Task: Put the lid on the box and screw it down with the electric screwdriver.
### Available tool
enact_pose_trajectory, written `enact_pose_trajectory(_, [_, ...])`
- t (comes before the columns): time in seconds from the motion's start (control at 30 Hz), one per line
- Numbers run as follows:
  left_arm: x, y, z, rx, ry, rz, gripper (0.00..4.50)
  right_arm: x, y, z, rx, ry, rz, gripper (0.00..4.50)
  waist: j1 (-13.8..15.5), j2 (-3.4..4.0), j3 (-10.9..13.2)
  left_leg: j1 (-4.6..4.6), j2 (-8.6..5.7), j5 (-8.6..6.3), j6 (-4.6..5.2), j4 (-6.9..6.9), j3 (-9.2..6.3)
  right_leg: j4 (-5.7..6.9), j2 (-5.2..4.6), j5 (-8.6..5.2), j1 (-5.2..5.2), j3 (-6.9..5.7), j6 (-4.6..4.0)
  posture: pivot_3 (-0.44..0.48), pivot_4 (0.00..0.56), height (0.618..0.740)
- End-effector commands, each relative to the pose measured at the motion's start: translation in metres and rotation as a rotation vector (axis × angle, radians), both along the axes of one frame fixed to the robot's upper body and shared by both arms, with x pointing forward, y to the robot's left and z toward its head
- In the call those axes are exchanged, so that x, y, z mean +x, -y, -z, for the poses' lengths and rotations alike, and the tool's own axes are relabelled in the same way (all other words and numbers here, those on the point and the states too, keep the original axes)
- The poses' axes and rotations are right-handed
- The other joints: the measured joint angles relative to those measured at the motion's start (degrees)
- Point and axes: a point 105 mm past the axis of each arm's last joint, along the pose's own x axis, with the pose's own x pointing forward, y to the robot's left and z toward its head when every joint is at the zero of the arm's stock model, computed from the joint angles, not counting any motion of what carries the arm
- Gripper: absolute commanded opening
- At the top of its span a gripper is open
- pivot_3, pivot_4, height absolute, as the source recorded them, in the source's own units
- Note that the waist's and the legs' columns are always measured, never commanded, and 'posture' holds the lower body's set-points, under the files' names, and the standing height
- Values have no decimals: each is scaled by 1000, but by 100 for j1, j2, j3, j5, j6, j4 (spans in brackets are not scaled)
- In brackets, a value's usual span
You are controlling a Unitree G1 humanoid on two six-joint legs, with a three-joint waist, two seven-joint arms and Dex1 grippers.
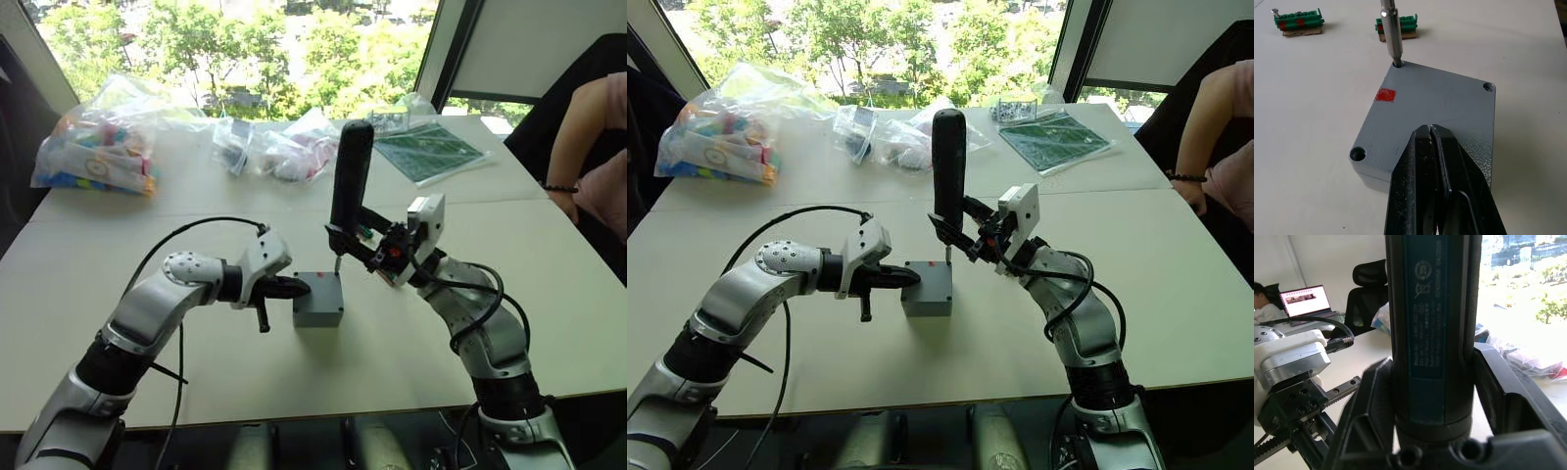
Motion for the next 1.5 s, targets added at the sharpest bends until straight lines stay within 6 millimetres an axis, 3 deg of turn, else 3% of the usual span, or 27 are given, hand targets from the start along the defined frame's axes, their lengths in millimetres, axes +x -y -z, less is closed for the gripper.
enact_pose_trajectory(0.03, [-1, 0, 3, 10, -3, 3, 0, 10, 7, 40, -13, -179, 62, 1910, 0, -10, -13, 2, 0, 0, 0, 0, -1, 0, 0, 0, 1, 0, 0, 0, 150, 740])
enact_pose_trajectory(0.6, [-3, 2, 4, 11, -11, 4, 0, 6, 4, 33, 17, -156, 58, 1910, 2, -8, -29, 3, 1, 0, 0, -11, 0, -8, -2, -2, 1, 0, -2, 0, 150, 740])
enact_pose_trajectory(0.73, [-3, 3, 7, 7, -17, 2, 0, 6, 4, 19, 31, -116, 48, 1910, 1, -8, -29, 3, 1, 0, 0, -15, -1, -9, -2, -2, -1, 0, -2, 0, 150, 740])
enact_pose_trajectory(0.77, [-4, 3, 9, 6, -23, 2, 0, 5, 5, 6, 36, -106, 37, 1910, 0, -8, -29, 2, 1, 0, 0, -16, -1, -9, -2, -2, -2, 0, -2, 0, 150, 740])
enact_pose_trajectory(0.87, [-7, -1, 16, -2, -34, -18, 0, -2, 17, -88, 194, -11, -1, 1910, -1, 9, -16, 2, 1, 0, 0, -26, 0, -10, -2, -2, -7, 0, -3, 0, 150, 740])
enact_pose_trajectory(0.9, [-7, -1, 17, -10, -34, -23, 0, -4, 20, -105, 222, -4, -5, 1910, 0, 14, -4, -12, 1, 1, -1, -29, 7, -5, -7, 2, -29, 9, -9, 0, 150, 740])
enact_pose_trajectory(1.0, [-5, 2, 3, -117, -39, -60, 0, 8, 44, -135, 277, -32, 111, 1910, 2, 19, 4, -20, 0, 2, -2, -34, 7, -2, -4, 13, -45, 9, -27, 0, 150, 740])
enact_pose_trajectory(1.1, [3, 3, -26, -280, -49, -110, 0, 20, 65, -145, 278, -109, 204, 1910, 14, 9, 8, -20, 2, 1, -1, -55, -5, -6, 0, 5, -46, -4, -26, 0, 150, 740])
enact_pose_trajectory(1.23, [5, 0, -49, -370, -47, -129, 0, 24, 79, -128, 157, -254, 211, 1910, -2, 6, 22, -27, 2, 1, -1, -58, 3, -11, -3, 3, -49, -1, -26, 0, 150, 740])
enact_pose_trajectory(1.33, [-18, -9, -55, -270, -26, -39, 0, 23, 127, -63, -176, -556, 427, 1910, -2, 16, 38, -32, 0, 1, 0, -61, 10, -16, -4, 1, -56, 5, -25, 0, 150, 740])
enact_pose_trajectory(1.37, [-24, -10, -55, -246, -27, -16, 0, 19, 139, -52, -228, -620, 468, 1910, 3, 13, 39, -36, 0, 0, 1, -70, 10, -19, -4, -3, -60, 5, -24, 0, 150, 740])
enact_pose_trajectory(1.43, [-34, -14, -50, -181, -21, 16, 0, 12, 161, -29, -223, -804, 512, 1910, 7, 14, 39, -38, 0, -4, 9, -71, 10, -19, -7, -25, -63, 3, -42, 0, 150, 740])
enact_pose_trajectory(1.5, [-38, -14, -46, -146, -13, 31, 0, 6, 170, -16, -181, -934, 515, 1910, -17, 24, 51, -48, -1, -7, 13, -69, 19, -22, -8, -26, -72, 9, -42, 0, 150, 740])
